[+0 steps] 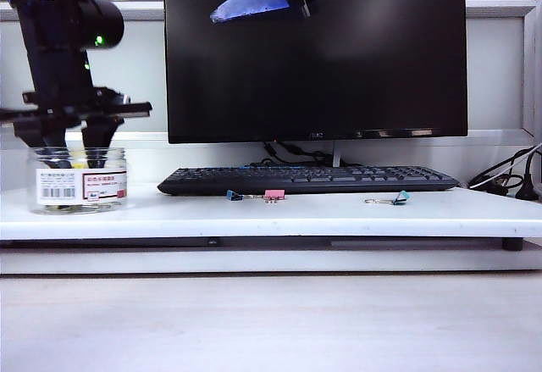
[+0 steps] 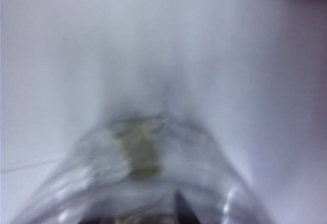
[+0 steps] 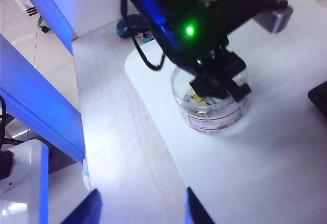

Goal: Take the clips out of the round transparent plastic box and place them on the table.

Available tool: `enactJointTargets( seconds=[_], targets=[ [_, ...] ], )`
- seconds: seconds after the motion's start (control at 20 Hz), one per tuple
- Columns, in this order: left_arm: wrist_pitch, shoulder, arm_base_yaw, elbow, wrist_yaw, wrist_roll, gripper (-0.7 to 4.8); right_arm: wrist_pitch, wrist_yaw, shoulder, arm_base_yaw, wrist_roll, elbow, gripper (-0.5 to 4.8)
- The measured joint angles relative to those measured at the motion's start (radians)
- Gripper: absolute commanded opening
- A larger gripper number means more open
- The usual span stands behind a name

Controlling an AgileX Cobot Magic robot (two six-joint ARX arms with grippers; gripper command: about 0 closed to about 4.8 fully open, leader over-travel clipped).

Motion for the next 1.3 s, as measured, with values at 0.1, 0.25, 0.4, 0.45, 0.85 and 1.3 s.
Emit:
enactJointTargets(
  seconds=[0.1, 0.25, 0.4, 0.45, 0.85, 1.3],
  targets=[
    [0.005, 0.006, 0.000, 0.000, 0.003, -0.032, 1.54, 0.000, 0.000, 0.000, 0.000, 0.000, 0.000, 2.12],
    [0.036, 0.007, 0.000, 0.006, 0.002, -0.052, 1.54, -0.001, 0.000, 0.000, 0.000, 0.000, 0.000, 2.12],
    [0.020, 0.008, 0.000, 0.031, -0.022, -0.055, 1.55, -0.002, 0.000, 0.000, 0.000, 0.000, 0.000, 2.12],
    [-0.004, 0.008, 0.000, 0.047, -0.051, -0.053, 1.56, -0.002, 0.000, 0.000, 0.000, 0.000, 0.000, 2.12],
    [-0.087, 0.007, 0.000, 0.059, -0.126, -0.093, 1.57, 0.015, -0.001, 0.000, 0.000, 0.000, 0.000, 2.12],
    [-0.037, 0.014, 0.000, 0.060, -0.119, -0.122, 0.84, 0.022, 0.000, 0.000, 0.000, 0.000, 0.000, 2.12]
  ],
)
